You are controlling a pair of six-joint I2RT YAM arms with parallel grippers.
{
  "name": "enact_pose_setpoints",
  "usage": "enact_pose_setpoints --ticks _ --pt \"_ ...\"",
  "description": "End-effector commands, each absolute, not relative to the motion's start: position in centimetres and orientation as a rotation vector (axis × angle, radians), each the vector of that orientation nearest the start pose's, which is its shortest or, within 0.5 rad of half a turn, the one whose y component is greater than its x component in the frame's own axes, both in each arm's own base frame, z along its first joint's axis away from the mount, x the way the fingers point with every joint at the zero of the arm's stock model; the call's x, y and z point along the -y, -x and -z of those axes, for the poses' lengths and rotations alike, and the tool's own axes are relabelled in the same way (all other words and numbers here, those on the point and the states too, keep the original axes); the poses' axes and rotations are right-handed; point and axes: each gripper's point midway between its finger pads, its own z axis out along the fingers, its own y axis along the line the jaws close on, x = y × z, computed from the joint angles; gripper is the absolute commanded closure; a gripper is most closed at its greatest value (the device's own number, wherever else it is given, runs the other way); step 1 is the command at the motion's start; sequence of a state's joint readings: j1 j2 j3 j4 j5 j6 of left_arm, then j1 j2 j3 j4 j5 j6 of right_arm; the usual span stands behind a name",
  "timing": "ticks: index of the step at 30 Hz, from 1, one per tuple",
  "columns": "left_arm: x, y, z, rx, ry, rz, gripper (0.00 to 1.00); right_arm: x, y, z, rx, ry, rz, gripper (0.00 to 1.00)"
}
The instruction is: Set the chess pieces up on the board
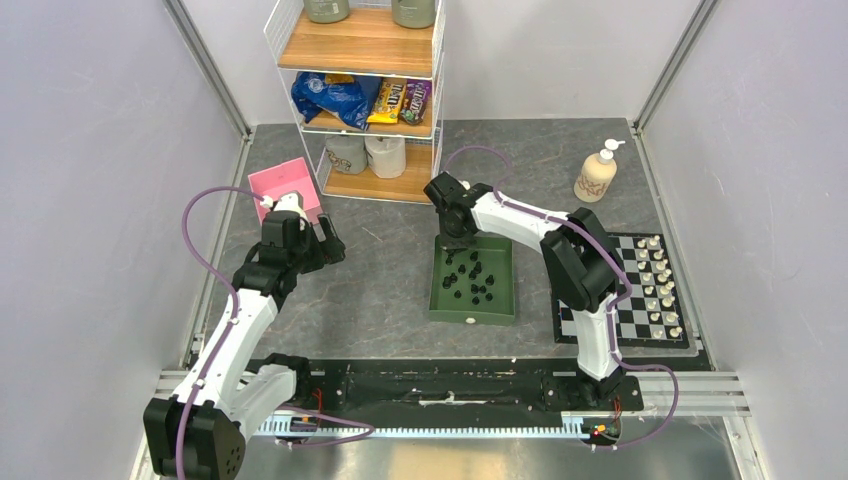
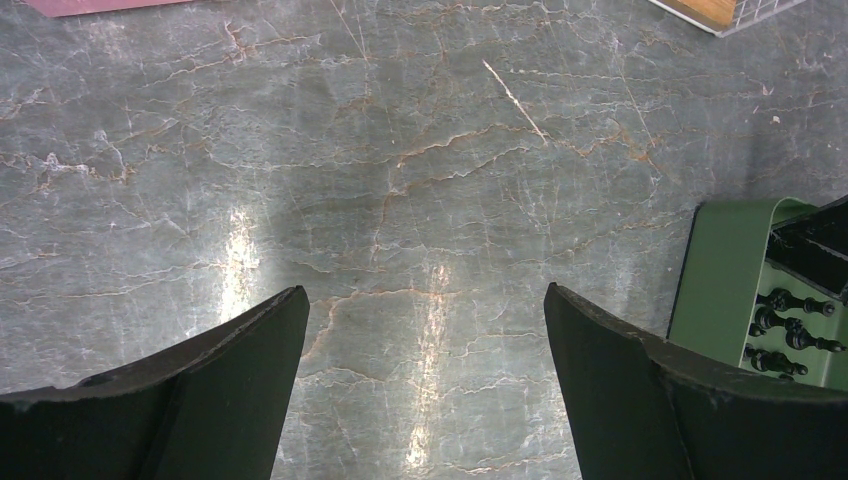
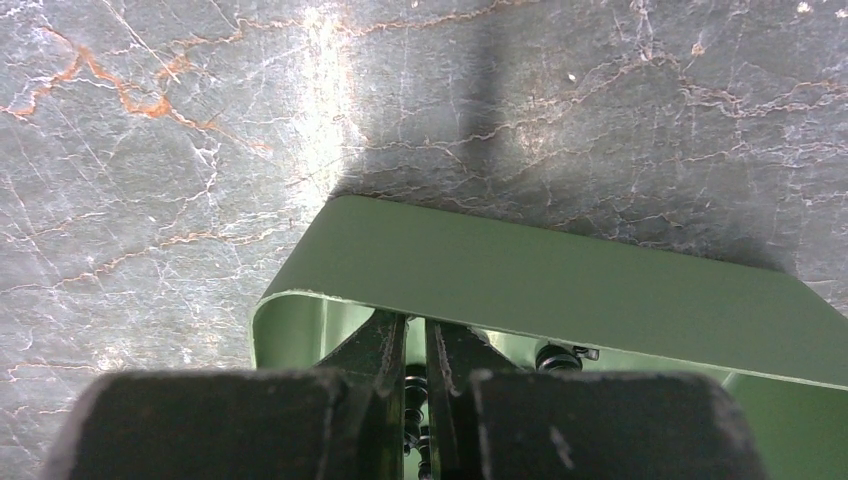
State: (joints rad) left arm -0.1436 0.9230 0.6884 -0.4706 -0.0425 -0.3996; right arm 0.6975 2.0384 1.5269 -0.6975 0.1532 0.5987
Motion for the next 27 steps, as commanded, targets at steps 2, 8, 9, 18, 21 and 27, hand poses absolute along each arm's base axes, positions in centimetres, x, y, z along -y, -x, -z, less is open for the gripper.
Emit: enact_pose_setpoints --ticks 2,8,9,18,21,27 --pt "5.2 -28.4 -15.3 -2.215 0.298 0.264 0.05 -28.5 -35.5 -8.3 -2.639 0.082 -0.199 0.92" --pt "5.3 -28.4 -15.4 -2.216 0.296 0.268 0.05 -27.1 -34.4 -12.4 -2.573 0.058 -0.225 0.92" --pt "5.3 -28.4 -15.4 -2.216 0.297 0.267 0.05 -26.8 -34.2 -13.2 -2.559 0.049 -0.231 0.92" --pt "5.3 -28.4 -15.4 -2.214 0.297 0.267 0.05 -15.8 -32.2 -16.1 -2.505 -0.220 -0.104 0.91" --pt "5.3 -28.4 -15.4 -2.217 0.297 0.271 0.05 -9.6 -31.0 -15.7 -2.495 -0.382 -0.030 0.91" --pt "5.5 -28.4 -15.3 -2.222 0.296 0.278 0.05 -1.7 -27.1 -12.0 -2.551 -0.620 0.079 0.91"
